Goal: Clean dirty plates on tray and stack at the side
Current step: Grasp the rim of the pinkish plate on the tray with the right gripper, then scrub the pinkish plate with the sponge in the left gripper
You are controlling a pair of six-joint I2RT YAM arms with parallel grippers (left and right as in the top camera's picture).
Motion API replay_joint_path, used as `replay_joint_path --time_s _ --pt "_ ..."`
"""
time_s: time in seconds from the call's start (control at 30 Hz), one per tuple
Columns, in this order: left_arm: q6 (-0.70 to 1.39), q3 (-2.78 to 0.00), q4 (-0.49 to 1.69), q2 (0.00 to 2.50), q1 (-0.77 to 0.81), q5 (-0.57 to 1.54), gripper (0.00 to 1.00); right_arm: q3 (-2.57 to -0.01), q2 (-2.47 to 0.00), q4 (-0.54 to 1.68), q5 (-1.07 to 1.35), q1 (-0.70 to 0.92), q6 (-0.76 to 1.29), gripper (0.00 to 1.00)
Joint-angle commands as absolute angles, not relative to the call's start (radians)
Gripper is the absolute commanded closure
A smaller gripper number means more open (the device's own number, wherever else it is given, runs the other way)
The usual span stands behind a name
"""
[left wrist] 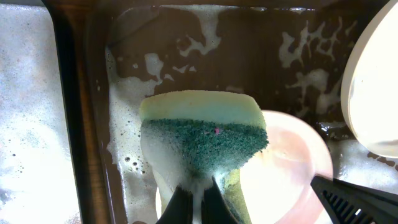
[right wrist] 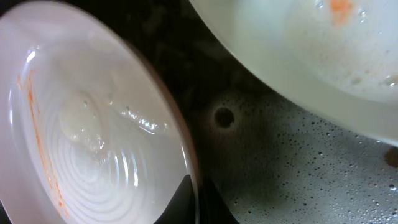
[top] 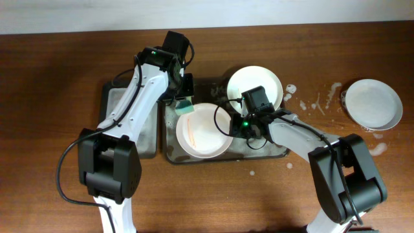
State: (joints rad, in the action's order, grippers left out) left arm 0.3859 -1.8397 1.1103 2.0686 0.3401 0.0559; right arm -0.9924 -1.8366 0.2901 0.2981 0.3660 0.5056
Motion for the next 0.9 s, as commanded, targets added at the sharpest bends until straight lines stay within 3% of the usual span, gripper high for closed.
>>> replay_joint_path --time_s 0.0,0.43,0.67,0.87 --pt "0.378 -1.798 1.100 2.048 0.354 0.063 0.99 -1.007 -1.847 0.287 0.303 0.365 0.531 0.96" --pt "0.459 -1.456 0.826 2.048 0.447 0.001 0.99 -1.007 -1.847 0.276 0.303 0.365 0.533 0.96" --pt "0.459 -1.409 0.807 2.048 0.519 0.034 0.99 -1.007 -1.847 0.289 0.300 0.346 0.533 0.96" --pt "0.459 -1.409 0.664 2.048 0.509 -0.184 0.99 -1.007 -1.847 0.299 0.300 0.340 0.533 0.96"
